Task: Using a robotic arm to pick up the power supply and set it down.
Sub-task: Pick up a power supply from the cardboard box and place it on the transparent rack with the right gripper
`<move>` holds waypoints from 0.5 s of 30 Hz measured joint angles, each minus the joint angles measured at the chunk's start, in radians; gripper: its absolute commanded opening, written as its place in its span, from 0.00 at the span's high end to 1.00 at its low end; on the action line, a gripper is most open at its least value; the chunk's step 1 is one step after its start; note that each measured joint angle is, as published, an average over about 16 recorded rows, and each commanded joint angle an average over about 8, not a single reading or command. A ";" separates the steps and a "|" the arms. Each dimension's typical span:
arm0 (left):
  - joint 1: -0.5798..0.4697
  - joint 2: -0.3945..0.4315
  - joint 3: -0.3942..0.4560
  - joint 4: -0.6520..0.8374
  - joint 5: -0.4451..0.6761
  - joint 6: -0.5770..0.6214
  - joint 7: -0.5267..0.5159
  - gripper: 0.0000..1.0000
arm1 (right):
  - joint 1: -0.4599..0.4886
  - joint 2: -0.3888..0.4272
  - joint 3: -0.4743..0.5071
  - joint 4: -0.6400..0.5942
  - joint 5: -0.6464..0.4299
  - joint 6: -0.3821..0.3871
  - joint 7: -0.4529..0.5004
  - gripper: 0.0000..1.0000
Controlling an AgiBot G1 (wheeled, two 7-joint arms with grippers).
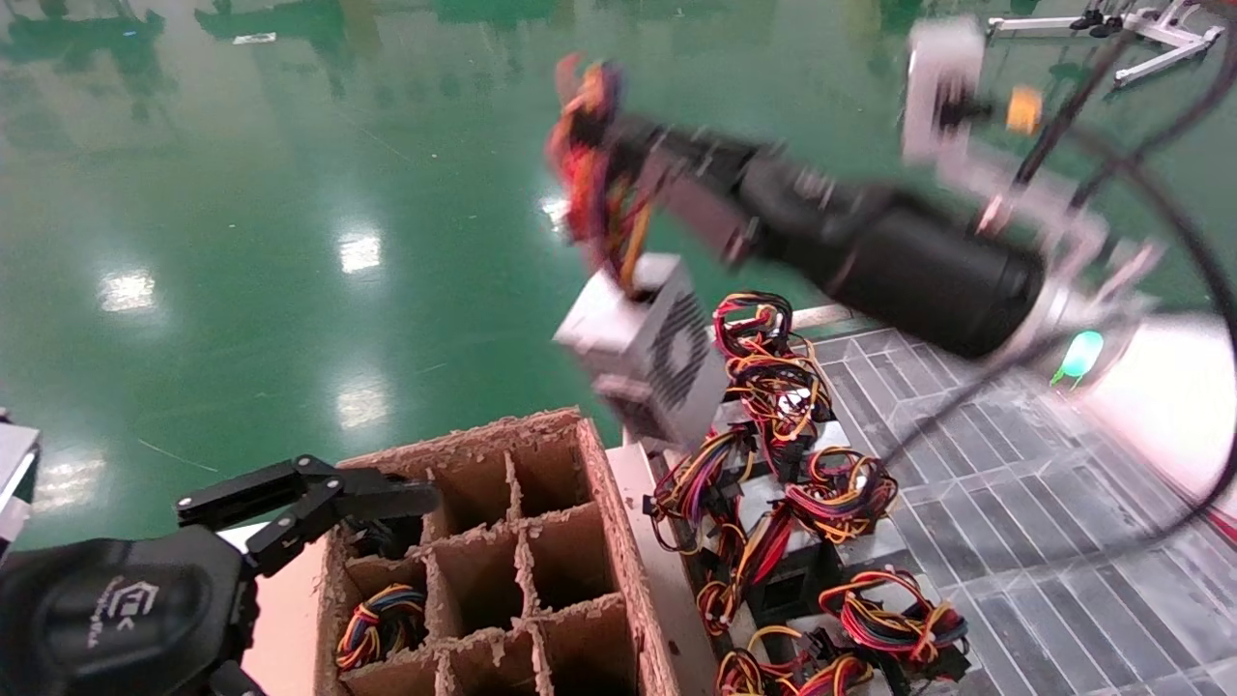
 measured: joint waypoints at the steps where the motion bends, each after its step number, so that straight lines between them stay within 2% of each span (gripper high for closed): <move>1: 0.000 0.000 0.000 0.000 0.000 0.000 0.000 0.00 | 0.033 0.006 -0.008 -0.016 -0.017 0.017 -0.004 1.00; 8: 0.000 0.000 0.000 0.000 0.000 0.000 0.000 0.00 | 0.247 0.030 -0.088 -0.119 -0.167 0.151 -0.060 1.00; 15: 0.000 0.000 0.000 0.000 0.000 0.000 0.000 0.00 | 0.406 0.019 -0.196 -0.176 -0.341 0.276 -0.140 1.00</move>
